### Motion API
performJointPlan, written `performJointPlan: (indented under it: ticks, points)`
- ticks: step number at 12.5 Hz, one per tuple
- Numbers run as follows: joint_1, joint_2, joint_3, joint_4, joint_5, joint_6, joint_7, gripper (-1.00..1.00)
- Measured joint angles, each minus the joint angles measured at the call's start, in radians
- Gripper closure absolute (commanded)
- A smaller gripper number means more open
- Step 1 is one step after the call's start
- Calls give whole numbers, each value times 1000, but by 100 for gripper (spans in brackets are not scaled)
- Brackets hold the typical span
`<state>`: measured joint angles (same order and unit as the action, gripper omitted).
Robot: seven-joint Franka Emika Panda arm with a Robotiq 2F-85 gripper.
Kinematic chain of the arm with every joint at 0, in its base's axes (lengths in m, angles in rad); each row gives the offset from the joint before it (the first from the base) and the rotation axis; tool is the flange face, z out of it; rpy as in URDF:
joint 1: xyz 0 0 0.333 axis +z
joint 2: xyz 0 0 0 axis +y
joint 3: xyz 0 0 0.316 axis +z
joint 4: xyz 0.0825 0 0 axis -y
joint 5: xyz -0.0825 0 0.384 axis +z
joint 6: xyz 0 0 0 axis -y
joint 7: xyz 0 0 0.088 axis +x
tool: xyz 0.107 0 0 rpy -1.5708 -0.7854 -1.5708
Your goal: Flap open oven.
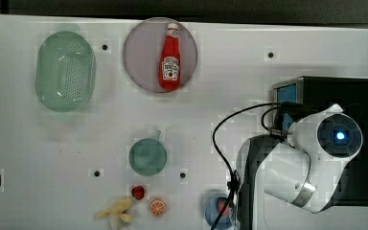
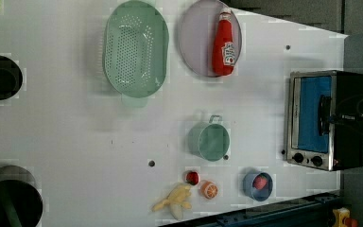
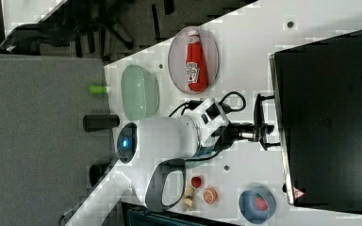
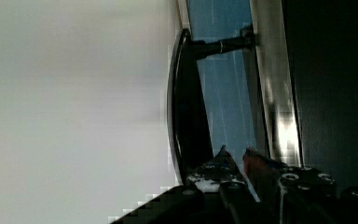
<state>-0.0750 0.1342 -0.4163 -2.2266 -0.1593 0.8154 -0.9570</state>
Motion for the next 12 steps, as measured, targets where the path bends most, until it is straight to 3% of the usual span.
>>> performJointPlan:
  ticks: [6, 12]
  points:
    - [-6, 29, 12, 6, -8, 38, -10, 65]
    - [22, 35, 48, 4, -295, 21, 113, 65]
